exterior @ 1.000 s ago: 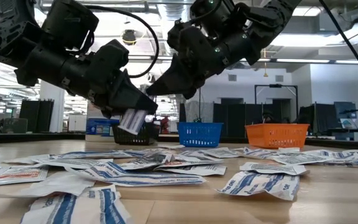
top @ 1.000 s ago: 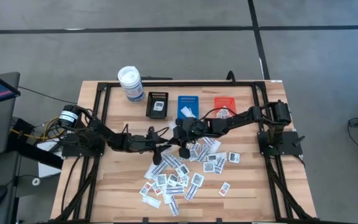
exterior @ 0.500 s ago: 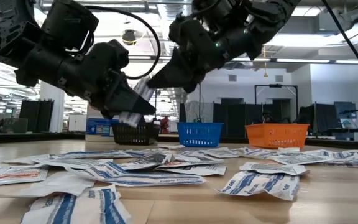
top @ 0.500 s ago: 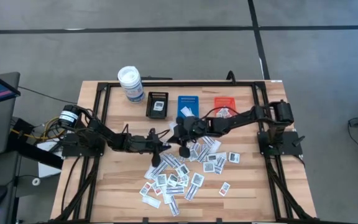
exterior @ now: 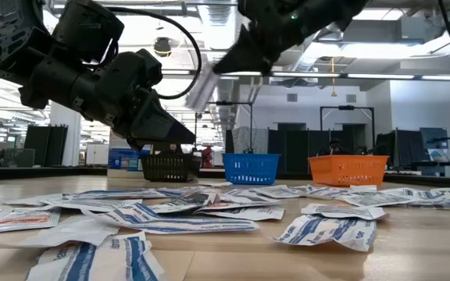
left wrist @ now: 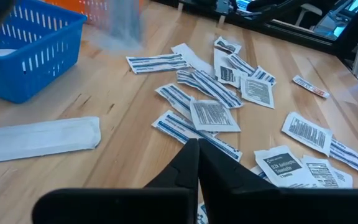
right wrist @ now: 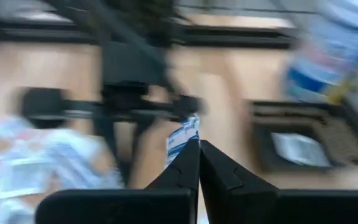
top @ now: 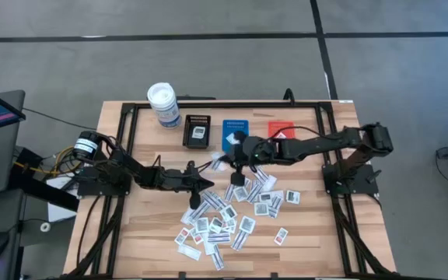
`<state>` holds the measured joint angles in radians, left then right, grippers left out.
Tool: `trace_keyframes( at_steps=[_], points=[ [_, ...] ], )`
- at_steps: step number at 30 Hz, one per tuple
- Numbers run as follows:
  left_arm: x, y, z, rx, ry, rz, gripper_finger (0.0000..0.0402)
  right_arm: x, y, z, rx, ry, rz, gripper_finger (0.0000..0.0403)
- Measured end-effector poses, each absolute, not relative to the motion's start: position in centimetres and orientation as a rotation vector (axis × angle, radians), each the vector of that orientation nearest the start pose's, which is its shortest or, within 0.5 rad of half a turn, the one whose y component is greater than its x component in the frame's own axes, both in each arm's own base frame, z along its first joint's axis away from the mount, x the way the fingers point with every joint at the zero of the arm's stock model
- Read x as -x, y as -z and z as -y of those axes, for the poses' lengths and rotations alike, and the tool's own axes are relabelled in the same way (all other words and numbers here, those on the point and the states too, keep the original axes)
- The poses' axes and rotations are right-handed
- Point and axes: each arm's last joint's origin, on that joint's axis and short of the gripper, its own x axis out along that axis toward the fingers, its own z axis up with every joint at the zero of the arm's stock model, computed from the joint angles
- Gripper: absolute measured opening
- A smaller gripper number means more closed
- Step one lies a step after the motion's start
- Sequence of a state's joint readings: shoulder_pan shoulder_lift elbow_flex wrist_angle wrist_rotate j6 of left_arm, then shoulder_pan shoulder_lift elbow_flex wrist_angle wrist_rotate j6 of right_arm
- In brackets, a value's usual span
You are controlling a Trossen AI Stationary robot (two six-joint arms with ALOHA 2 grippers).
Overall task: Pick & Place First Aid Supplies
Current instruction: Put the blue bandage into the blue bin
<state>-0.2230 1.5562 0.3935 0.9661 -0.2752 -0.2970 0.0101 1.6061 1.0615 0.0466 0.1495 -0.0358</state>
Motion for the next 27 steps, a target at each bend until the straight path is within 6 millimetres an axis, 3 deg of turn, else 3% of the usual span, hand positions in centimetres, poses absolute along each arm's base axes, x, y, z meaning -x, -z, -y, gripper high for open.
trace_keyframes(
  at_steps=[5,8,16,21,27],
  points=[
    [-25.7,-14.8,5.0,0.248,-0.080,-0.181,0.0009,-34.2,-24.6,2.7,0.159,0.474,-0.599,0.0000],
    [-25.7,-14.8,5.0,0.252,-0.080,-0.180,0.0007,-33.7,-23.5,5.0,0.133,0.560,-0.683,0.0000],
    [-25.8,-14.8,5.0,0.283,-0.082,-0.173,0.0011,-33.8,-19.4,10.9,-0.118,0.373,-0.804,0.0000],
    [-25.8,-14.8,5.0,0.283,-0.082,-0.173,0.0007,-33.2,-19.3,13.1,-0.180,0.358,-0.789,0.0000],
    [-25.8,-14.8,5.0,0.283,-0.082,-0.173,0.0012,-31.7,-20.2,13.7,-0.218,0.276,-0.829,0.0000]
  ],
)
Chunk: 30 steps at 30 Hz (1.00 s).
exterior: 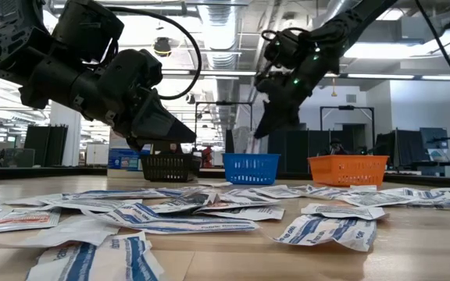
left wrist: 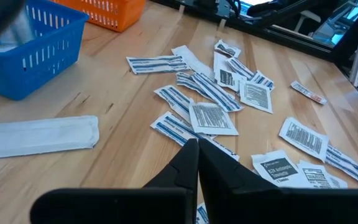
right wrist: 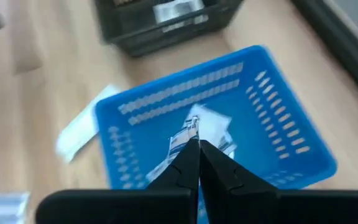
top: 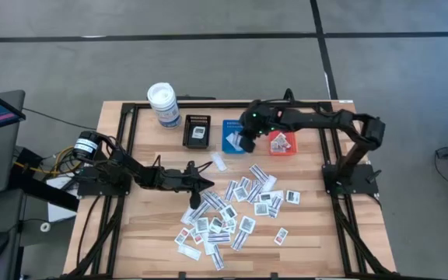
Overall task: Pick & Place First Aid Supplies
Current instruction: Put the blue bandage into the blue bin
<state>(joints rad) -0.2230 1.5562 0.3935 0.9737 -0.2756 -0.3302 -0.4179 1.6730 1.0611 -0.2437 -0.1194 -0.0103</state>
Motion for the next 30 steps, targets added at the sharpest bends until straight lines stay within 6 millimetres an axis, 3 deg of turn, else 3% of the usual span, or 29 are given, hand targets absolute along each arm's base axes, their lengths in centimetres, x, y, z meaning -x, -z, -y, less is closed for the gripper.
trace_keyframes(
  at_steps=[10,21,30],
  points=[
    [-25.8,-14.8,5.0,0.279,-0.082,-0.173,0.0009,-30.6,-22.6,12.8,-0.086,0.039,-0.781,0.0000],
    [-25.8,-14.8,5.0,0.278,-0.082,-0.173,0.0007,-32.5,-18.4,13.7,-0.100,0.039,-0.843,0.0000],
    [-25.8,-14.8,5.0,0.265,-0.081,-0.174,0.0010,-32.9,-18.9,13.7,-0.022,0.159,-0.835,0.0045]
  ],
)
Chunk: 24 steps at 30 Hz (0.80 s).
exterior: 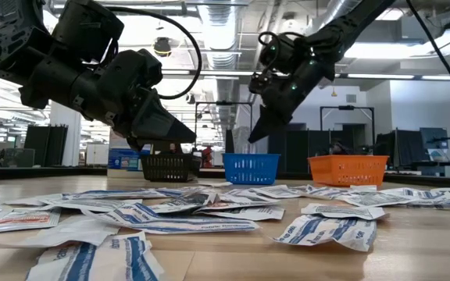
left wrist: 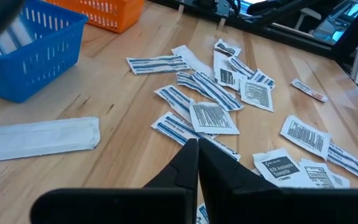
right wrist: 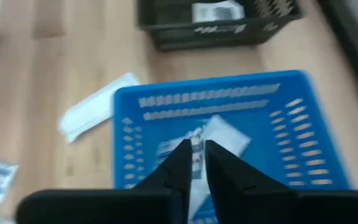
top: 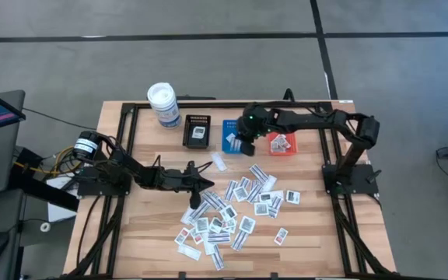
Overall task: Pick & Place First Aid Supplies
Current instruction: Put the blue bandage into the blue bin
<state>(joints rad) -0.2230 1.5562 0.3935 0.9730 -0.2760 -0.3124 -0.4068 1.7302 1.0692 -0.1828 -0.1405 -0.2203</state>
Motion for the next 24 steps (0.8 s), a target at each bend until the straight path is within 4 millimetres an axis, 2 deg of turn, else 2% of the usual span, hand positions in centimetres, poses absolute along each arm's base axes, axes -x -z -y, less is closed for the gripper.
trace_keyframes(
  at_steps=[6,10,17,21,24],
  points=[
    [-25.8,-14.8,5.0,0.264,-0.081,-0.174,0.0008,-33.3,-20.0,13.6,-0.006,0.183,-0.853,0.0092],
    [-25.8,-14.8,5.0,0.263,-0.089,-0.173,0.0008,-34.2,-21.2,12.2,0.008,0.135,-0.873,0.0116],
    [-25.8,-14.8,5.0,0.264,-0.090,-0.177,0.0008,-35.1,-24.2,6.7,-0.001,-0.009,-1.058,0.0138],
    [-25.7,-14.8,5.0,0.265,-0.090,-0.177,0.0008,-34.4,-25.8,3.3,-0.045,-0.055,-1.204,0.0133],
    [-25.7,-14.8,5.0,0.266,-0.090,-0.177,0.0008,-33.6,-26.1,1.7,-0.023,-0.092,-1.217,0.0129]
  ],
)
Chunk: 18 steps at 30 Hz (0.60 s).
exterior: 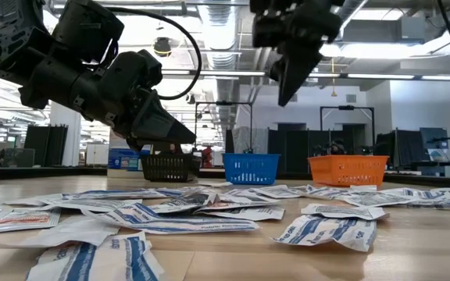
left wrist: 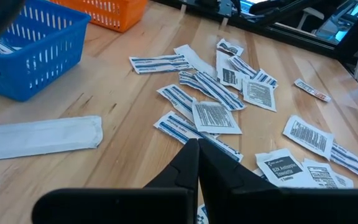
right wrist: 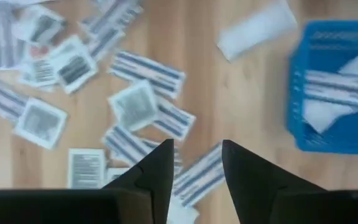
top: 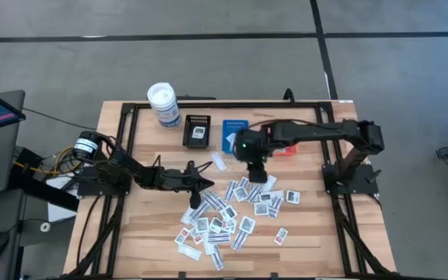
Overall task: Pick & Place First Aid Supplies
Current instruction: Put the blue bandage into the blue bin
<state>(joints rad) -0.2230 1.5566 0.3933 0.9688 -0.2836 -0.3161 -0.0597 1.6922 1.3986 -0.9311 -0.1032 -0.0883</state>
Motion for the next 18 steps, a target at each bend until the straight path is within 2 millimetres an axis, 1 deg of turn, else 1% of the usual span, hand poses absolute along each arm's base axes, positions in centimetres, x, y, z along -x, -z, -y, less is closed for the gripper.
trace_keyframes(
  at_steps=[2,4,6,9,11,14,16,18],
  points=[
    [-25.7,-14.8,5.0,0.271,-0.090,-0.177,0.0008,-33.3,-25.5,1.2,-0.016,-0.099,-1.171,0.0128],
    [-25.7,-14.8,5.0,0.272,-0.090,-0.178,0.0008,-33.1,-23.9,1.0,-0.042,-0.087,-1.120,0.0128],
    [-25.7,-14.8,5.0,0.272,-0.090,-0.178,0.0008,-33.3,-22.4,1.2,-0.083,-0.055,-1.007,0.0128],
    [-25.7,-14.8,5.0,0.273,-0.090,-0.176,0.0008,-34.0,-20.1,2.0,-0.217,0.026,-0.815,0.0128],
    [-25.8,-14.8,5.0,0.273,-0.090,-0.173,0.0008,-34.4,-18.3,2.4,-0.298,0.066,-0.748,0.0127],
    [-25.8,-14.8,5.0,0.274,-0.089,-0.171,0.0008,-34.8,-16.3,2.4,-0.327,0.088,-0.738,0.0127],
    [-25.8,-14.9,5.0,0.275,-0.089,-0.168,0.0008,-35.4,-15.2,2.2,-0.322,0.143,-0.739,0.0127],
    [-25.8,-14.9,5.0,0.276,-0.088,-0.165,0.0008,-35.7,-13.8,2.0,-0.319,0.208,-0.777,0.0127]
  ],
)
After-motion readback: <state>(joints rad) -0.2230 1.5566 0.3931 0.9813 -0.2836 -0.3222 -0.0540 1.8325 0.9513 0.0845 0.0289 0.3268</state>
